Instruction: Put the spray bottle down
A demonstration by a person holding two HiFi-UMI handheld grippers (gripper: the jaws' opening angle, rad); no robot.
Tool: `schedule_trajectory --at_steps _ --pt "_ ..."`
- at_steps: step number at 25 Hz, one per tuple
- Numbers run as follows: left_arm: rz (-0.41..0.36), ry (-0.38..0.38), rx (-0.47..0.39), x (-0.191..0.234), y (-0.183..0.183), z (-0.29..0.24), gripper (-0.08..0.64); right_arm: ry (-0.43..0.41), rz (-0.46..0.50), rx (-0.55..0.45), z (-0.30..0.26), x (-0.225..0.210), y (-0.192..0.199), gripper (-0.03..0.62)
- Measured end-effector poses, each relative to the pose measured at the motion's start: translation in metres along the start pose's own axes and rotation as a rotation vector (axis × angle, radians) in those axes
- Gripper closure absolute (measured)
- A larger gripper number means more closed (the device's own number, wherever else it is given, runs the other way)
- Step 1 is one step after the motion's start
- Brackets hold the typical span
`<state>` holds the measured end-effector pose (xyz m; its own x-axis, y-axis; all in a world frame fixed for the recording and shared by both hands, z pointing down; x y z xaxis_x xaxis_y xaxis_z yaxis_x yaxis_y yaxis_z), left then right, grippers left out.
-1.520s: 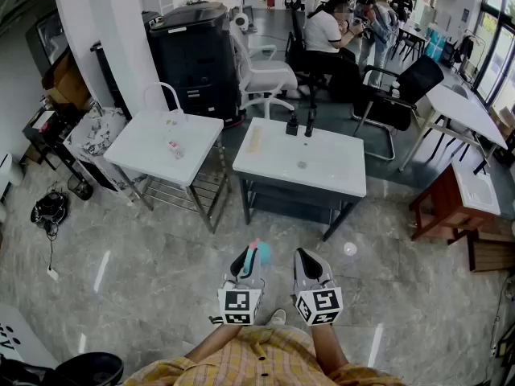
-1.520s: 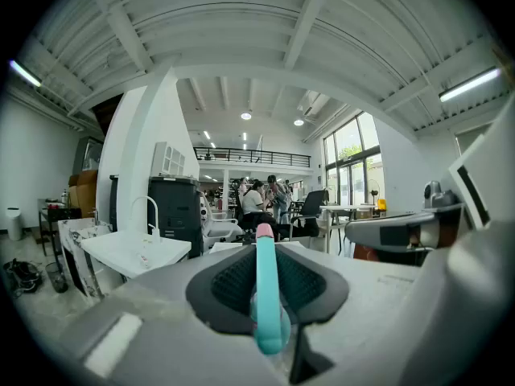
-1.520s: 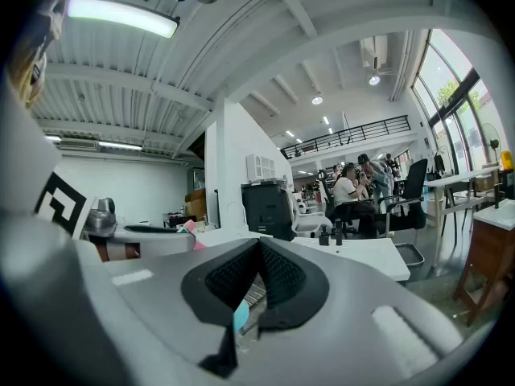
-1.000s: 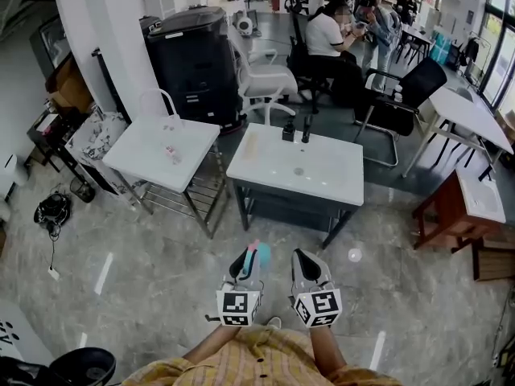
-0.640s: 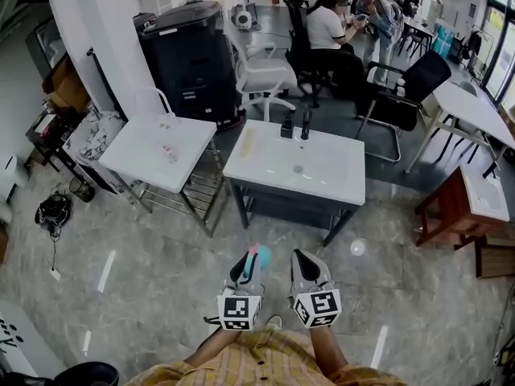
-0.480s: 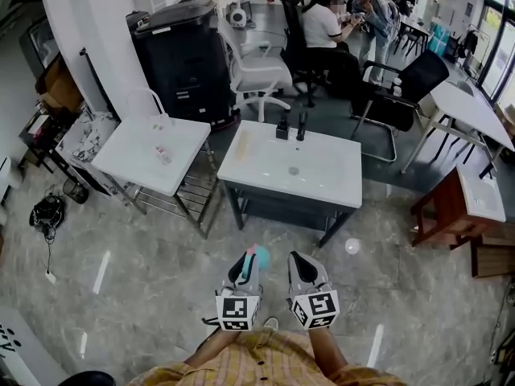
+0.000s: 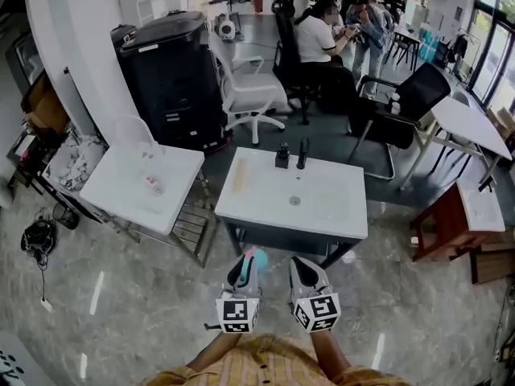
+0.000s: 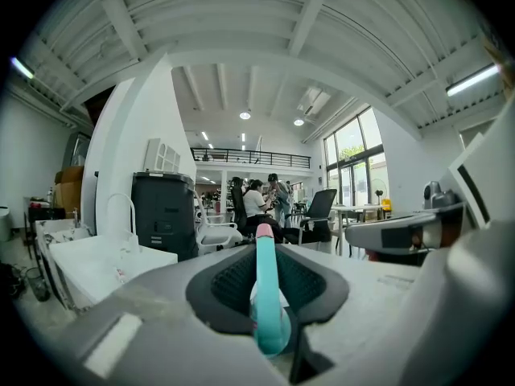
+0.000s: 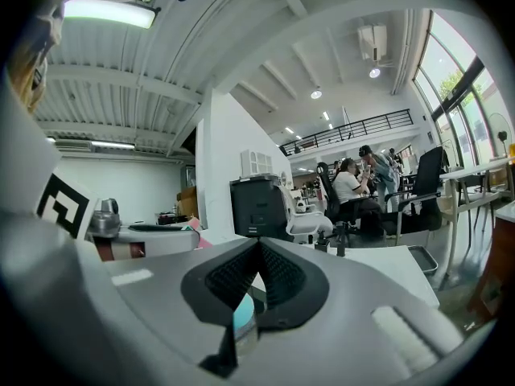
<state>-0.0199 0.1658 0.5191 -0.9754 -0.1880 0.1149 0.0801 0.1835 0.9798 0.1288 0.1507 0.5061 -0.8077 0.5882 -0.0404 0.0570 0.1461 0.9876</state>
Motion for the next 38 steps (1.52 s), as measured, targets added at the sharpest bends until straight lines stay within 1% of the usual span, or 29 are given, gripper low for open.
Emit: schedule_trajectory --at_steps 4,7,12,16,24,31,38 --pt "0.006 0.029 -0.001 0.039 -0.023 -0.05 0.489 0.032 0.002 -0.008 -0.055 -0.009 -0.022 0.592" --pt "0.002 0.053 0.003 0.064 -0.032 -0.081 0.489 0.049 0.002 -0.01 -0.095 -0.012 -0.033 0.592" --pt "-0.039 0.089 0.001 0.105 -0.048 -0.124 0.489 0.07 -0.008 -0.003 -0.15 -0.01 -0.041 0.592" --pt "-0.035 0.117 0.012 0.127 -0.051 -0.145 0.489 0.117 -0.016 0.008 -0.178 -0.011 -0.04 0.592" --pt "-0.008 0.149 0.022 0.15 -0.057 -0.168 0.489 0.176 -0.006 0.023 -0.21 -0.013 -0.053 0.592" --pt "-0.005 0.163 0.036 0.156 -0.053 -0.192 0.489 0.19 -0.01 0.037 -0.228 -0.025 -0.048 0.592" --pt "-0.011 0.174 0.047 0.16 -0.057 -0.228 0.489 0.196 -0.018 0.036 -0.25 -0.046 -0.049 0.592"
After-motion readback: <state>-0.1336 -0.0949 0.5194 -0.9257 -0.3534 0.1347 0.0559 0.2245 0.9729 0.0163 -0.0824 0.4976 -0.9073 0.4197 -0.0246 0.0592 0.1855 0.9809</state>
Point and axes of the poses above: the fingertips, and each gripper's own axes: z backward along the fingers, x to its left, y out of its underside, the point moved 4 cm from there along z, backward along the fingers, and after that the axes turned 5 degrees about z, right-handed, at the moved point
